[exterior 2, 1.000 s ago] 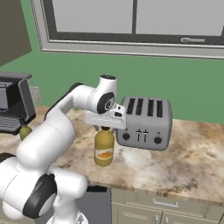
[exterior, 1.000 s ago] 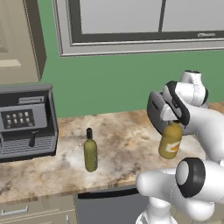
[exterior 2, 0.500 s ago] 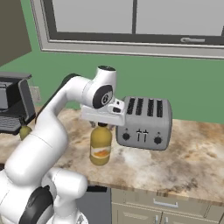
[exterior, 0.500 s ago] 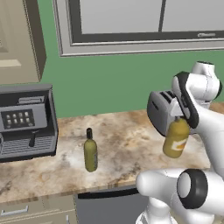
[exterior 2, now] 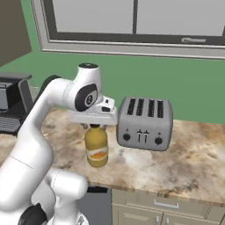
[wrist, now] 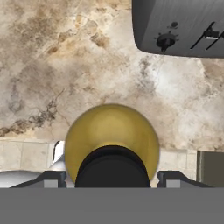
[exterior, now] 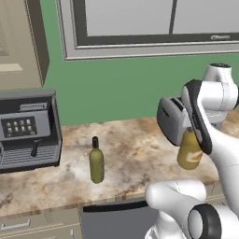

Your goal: There is a wine glass and glass cup on the dining counter. Place the wine bottle next to the wine glass and the juice bottle next to the glass cup.

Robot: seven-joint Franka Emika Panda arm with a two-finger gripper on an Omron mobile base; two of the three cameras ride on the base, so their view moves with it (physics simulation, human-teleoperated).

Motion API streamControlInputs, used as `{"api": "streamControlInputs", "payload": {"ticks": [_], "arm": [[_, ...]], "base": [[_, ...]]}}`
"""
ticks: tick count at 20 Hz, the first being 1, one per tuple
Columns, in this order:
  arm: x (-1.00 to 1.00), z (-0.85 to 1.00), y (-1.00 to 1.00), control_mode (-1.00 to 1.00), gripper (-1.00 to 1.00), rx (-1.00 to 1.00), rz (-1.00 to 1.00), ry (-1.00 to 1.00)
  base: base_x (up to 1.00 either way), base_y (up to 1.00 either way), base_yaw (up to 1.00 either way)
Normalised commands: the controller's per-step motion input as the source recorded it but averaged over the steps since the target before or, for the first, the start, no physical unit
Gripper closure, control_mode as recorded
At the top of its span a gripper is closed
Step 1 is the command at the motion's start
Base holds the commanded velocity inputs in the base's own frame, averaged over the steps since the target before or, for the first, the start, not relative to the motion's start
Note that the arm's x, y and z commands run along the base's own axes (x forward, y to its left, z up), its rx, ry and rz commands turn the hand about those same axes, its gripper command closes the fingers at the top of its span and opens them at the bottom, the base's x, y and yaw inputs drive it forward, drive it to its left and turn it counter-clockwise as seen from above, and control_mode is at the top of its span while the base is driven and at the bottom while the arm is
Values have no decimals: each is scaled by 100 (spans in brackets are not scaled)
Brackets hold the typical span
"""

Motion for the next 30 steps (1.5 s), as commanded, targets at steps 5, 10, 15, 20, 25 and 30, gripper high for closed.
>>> {"api": "streamControlInputs", "payload": {"ticks": [5, 10, 15, 20, 25, 30], "arm": [[-7, 10, 19, -100, 100, -9, 0, 3], [0, 1, 1, -100, 100, 0, 0, 0], [0, 0, 0, -100, 100, 0, 0, 0], [0, 0, 0, -100, 100, 0, 0, 0], [0, 0, 0, -100, 100, 0, 0, 0], [0, 0, 0, 100, 100, 0, 0, 0]], "base": [[0, 0, 0], [0, 0, 0], [0, 0, 0], [0, 0, 0], [0, 0, 0], [-2, 0, 0]]}}
